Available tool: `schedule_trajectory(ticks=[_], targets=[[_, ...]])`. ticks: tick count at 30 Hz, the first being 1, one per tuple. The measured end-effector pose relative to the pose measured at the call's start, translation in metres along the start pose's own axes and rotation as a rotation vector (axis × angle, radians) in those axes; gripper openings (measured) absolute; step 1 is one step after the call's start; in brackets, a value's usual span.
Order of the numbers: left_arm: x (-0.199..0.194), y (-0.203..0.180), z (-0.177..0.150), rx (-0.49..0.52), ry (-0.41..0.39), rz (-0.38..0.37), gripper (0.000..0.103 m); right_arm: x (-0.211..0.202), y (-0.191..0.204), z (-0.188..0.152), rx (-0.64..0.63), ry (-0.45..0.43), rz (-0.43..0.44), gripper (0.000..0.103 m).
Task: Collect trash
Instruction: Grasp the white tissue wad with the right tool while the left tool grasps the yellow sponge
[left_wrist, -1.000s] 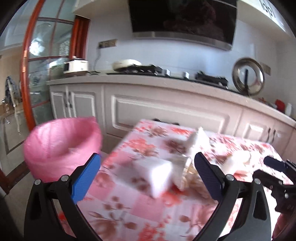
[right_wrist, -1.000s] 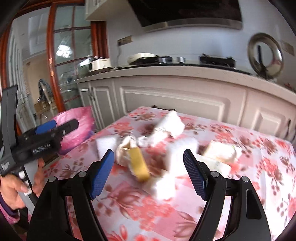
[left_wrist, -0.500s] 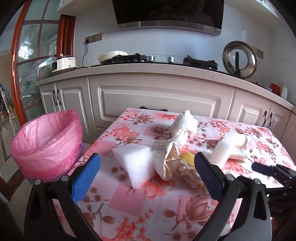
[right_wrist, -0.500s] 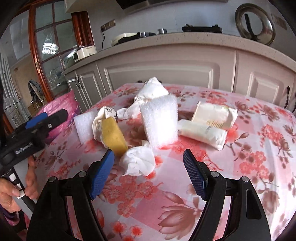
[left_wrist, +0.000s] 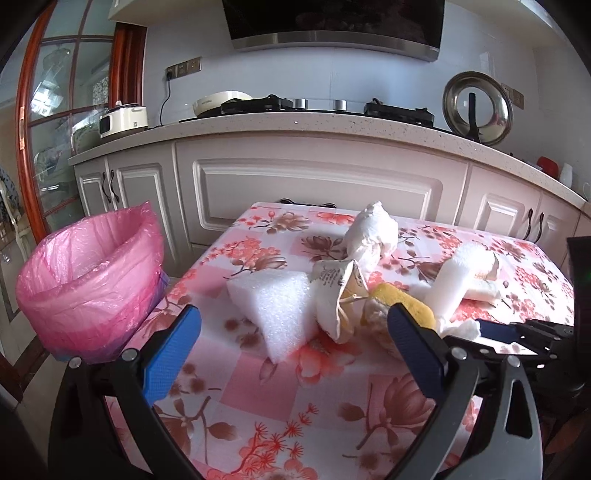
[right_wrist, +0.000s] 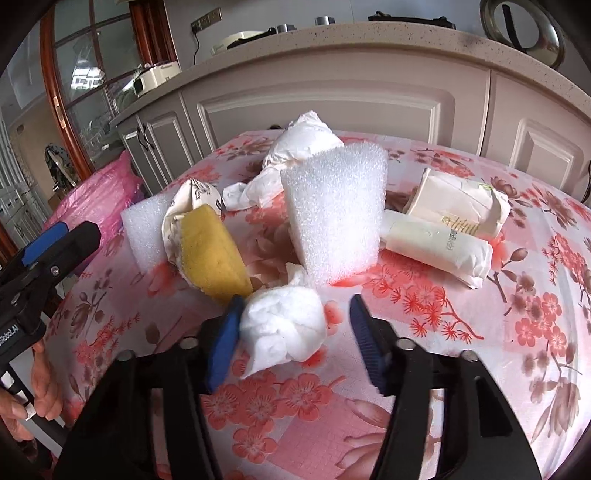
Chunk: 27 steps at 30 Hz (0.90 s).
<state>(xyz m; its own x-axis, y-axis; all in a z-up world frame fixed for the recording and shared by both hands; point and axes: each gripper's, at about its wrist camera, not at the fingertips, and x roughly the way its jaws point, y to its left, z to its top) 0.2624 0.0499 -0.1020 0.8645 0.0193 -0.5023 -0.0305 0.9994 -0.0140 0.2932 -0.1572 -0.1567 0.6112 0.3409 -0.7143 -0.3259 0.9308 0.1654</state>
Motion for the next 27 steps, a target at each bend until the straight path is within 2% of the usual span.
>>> schedule_trajectory(ticks=[4,15,24,25,27], targets=[[0.003,-0.007,0.001,0.011,0.015,-0.016,0.098,-0.010,-0.003,-0.002,-0.003,-0.024,-0.001,0.030],[0.023,-0.059,0.004,0.048,0.075,-0.058,0.089,-0.060,-0.044,-0.014,0.066,-0.128,-0.042,0.029],[0.066,-0.093,0.002,0.034,0.210,0.020,0.070,-0.087,-0.078,-0.029,0.130,-0.167,-0.048,0.029],[0.069,-0.094,0.001,0.033,0.218,0.029,0.066,-0.088,-0.079,-0.030,0.132,-0.171,-0.048,0.029],[0.073,-0.096,-0.001,0.044,0.224,0.037,0.052,-0.091,-0.081,-0.031,0.132,-0.177,-0.047,0.029]])
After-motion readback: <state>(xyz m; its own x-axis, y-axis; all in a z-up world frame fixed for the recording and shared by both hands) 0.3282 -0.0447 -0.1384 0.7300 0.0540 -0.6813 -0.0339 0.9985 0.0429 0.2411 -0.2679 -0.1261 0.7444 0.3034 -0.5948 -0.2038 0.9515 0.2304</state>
